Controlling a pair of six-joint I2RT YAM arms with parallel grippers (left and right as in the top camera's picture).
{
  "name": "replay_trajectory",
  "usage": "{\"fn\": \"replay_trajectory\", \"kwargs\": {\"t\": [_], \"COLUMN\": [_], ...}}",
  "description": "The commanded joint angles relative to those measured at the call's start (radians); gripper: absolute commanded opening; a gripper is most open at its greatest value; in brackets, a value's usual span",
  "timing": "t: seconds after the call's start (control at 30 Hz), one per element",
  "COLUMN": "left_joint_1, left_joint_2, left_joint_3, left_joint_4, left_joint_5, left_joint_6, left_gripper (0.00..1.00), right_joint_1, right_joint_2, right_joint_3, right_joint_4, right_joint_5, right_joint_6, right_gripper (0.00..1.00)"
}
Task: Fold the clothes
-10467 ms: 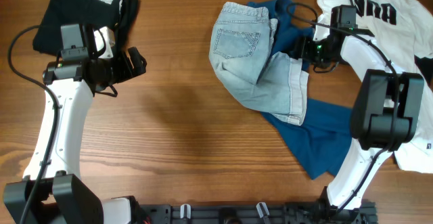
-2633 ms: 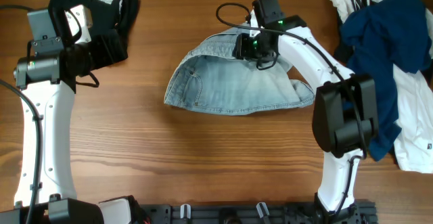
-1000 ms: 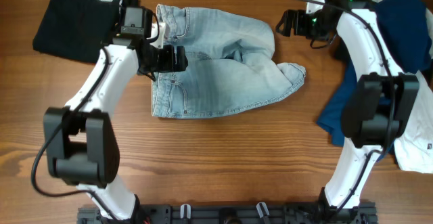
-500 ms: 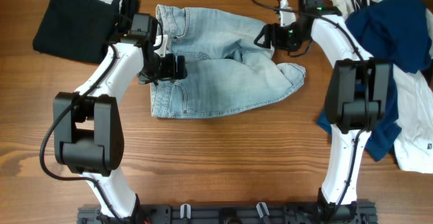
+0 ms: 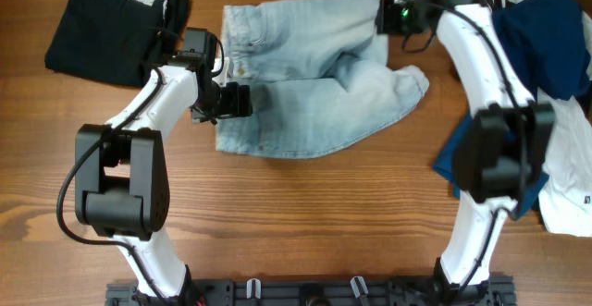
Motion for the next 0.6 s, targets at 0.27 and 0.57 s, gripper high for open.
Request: {"fn": "replay_trajectory", "kwargs": {"t": [0.27,0.57], "left_joint_1": [0.0,-0.003], "left_joint_2": [0.014,0.015], "left_joint_3": [-0.011,-0.014], "left_joint_4": [0.003,0.084], "left_joint_5": [-0.008,-0.004], "left_joint_6": [-0.019,-0.018], "left_gripper": [0.89,0.97], "right_joint_1": [0.177,0.008], "right_joint_2": [-0.012,-0.012], "right_joint_3": [0.03,0.03], "right_joint_4": [0.003,-0.114], "right_joint_5": [0.521,0.211], "right_joint_6": [0.013,0.025], "right_gripper": [0.78,0.89]}}
